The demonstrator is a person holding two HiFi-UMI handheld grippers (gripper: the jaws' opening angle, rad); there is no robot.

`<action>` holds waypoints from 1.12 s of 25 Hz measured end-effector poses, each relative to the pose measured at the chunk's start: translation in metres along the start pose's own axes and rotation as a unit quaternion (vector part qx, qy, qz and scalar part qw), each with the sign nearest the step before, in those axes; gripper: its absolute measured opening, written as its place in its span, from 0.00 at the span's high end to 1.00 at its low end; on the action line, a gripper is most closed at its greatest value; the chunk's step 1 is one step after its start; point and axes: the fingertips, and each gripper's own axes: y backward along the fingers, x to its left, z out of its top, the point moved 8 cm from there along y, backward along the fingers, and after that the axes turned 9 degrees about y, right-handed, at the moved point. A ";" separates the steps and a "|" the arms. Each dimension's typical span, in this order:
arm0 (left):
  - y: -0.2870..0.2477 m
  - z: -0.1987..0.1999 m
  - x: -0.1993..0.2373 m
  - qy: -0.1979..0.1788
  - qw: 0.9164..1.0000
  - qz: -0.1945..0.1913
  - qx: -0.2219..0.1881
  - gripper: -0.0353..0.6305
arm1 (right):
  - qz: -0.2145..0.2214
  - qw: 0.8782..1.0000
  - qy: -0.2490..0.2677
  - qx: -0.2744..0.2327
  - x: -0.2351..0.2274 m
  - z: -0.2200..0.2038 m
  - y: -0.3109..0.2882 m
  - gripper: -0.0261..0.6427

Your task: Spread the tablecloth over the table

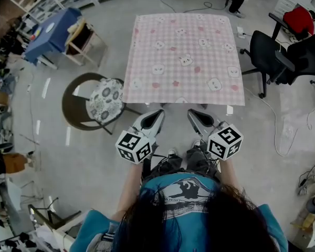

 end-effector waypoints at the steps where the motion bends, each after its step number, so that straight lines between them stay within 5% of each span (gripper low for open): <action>1: 0.002 0.001 0.000 -0.003 1.000 -0.006 -0.001 0.93 | -0.003 1.000 0.002 0.000 0.004 -0.001 0.000 0.97; 17: 0.020 -0.009 -0.003 -0.029 0.996 -0.087 0.010 0.93 | -0.029 0.999 0.023 -0.019 0.050 -0.011 -0.008 0.97; 28: 0.024 -0.011 0.002 -0.040 0.994 -0.096 0.026 0.93 | -0.038 0.999 0.029 -0.013 0.051 -0.012 -0.017 0.96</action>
